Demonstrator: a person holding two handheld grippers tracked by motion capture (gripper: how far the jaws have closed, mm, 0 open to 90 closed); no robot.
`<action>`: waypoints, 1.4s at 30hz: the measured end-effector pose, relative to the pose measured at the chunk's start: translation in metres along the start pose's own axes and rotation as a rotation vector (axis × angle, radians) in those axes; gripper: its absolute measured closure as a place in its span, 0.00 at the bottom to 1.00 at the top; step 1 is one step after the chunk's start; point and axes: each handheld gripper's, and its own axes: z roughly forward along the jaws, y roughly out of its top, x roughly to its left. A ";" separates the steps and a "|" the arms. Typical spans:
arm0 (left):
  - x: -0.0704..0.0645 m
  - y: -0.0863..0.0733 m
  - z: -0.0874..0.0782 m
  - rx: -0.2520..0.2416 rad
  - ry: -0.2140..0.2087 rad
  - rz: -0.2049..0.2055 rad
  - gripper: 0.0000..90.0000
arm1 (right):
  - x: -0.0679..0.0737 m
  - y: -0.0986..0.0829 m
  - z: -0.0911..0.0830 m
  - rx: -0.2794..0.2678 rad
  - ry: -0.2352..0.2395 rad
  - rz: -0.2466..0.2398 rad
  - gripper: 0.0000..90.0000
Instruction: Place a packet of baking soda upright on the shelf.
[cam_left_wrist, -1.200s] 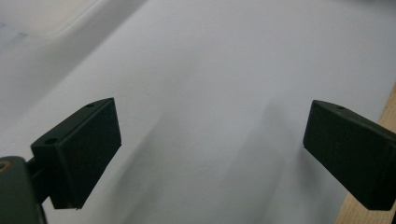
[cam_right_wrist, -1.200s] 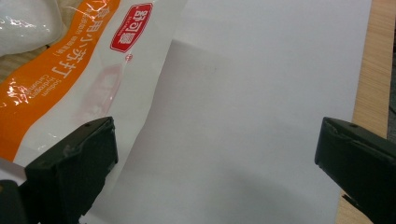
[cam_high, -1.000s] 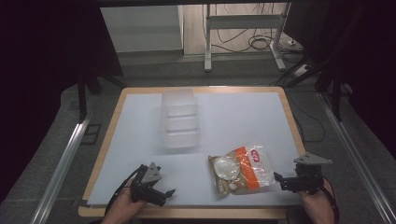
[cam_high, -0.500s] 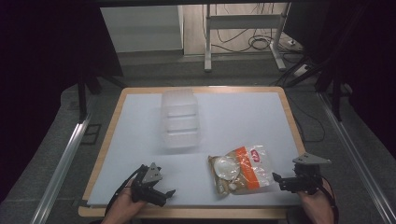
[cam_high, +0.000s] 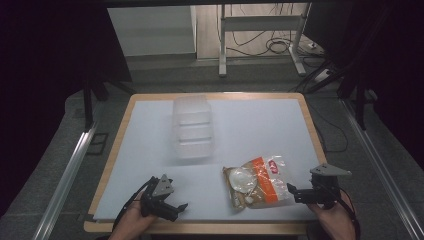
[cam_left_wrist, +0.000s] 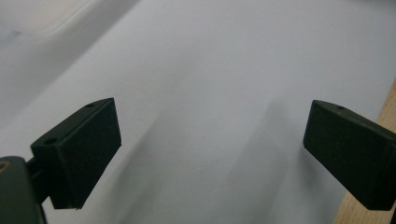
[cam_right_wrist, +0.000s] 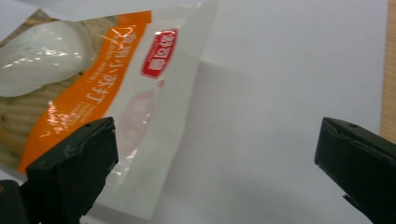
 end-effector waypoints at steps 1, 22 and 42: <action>0.000 0.000 0.000 0.000 0.000 0.000 0.05 | 0.002 0.001 -0.001 0.004 -0.010 -0.013 0.05; -0.002 0.001 0.000 -0.007 -0.001 0.008 0.05 | 0.033 0.012 -0.016 0.063 0.103 -0.168 0.71; -0.003 0.001 0.000 -0.003 -0.004 0.012 0.05 | 0.067 0.005 0.012 0.225 0.407 -0.299 0.99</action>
